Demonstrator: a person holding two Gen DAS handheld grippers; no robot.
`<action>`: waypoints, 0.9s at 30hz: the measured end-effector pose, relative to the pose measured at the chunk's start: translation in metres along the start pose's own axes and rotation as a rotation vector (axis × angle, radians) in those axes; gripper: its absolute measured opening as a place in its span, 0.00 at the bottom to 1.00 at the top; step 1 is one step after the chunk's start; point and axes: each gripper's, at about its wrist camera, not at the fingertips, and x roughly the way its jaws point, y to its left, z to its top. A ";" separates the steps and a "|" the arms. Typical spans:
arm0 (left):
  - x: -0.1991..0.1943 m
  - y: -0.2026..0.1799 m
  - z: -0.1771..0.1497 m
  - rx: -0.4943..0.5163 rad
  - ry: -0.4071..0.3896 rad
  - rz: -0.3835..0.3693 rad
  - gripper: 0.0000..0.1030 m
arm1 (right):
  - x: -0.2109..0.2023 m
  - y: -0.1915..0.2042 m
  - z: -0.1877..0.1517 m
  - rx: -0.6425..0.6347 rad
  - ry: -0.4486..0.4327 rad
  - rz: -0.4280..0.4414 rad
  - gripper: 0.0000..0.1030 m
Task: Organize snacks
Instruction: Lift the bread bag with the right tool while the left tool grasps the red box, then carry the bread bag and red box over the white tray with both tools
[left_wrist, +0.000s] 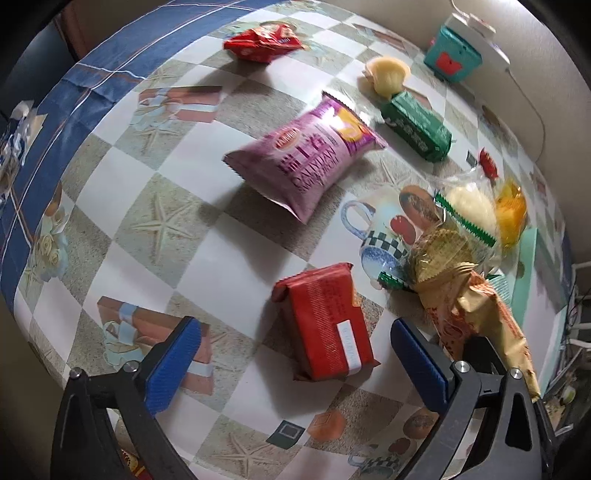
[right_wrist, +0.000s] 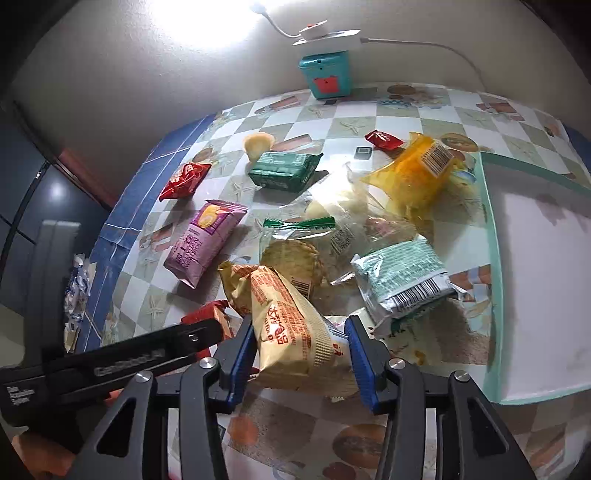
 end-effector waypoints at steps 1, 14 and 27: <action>0.002 -0.003 0.000 0.005 0.006 0.002 0.92 | 0.000 -0.001 0.000 0.000 0.001 0.001 0.49; 0.012 -0.009 -0.008 0.001 -0.008 0.033 0.42 | 0.000 -0.011 -0.004 0.028 0.013 0.025 0.49; -0.046 -0.009 -0.002 -0.036 -0.101 -0.032 0.40 | -0.029 -0.019 0.006 0.067 -0.064 0.044 0.47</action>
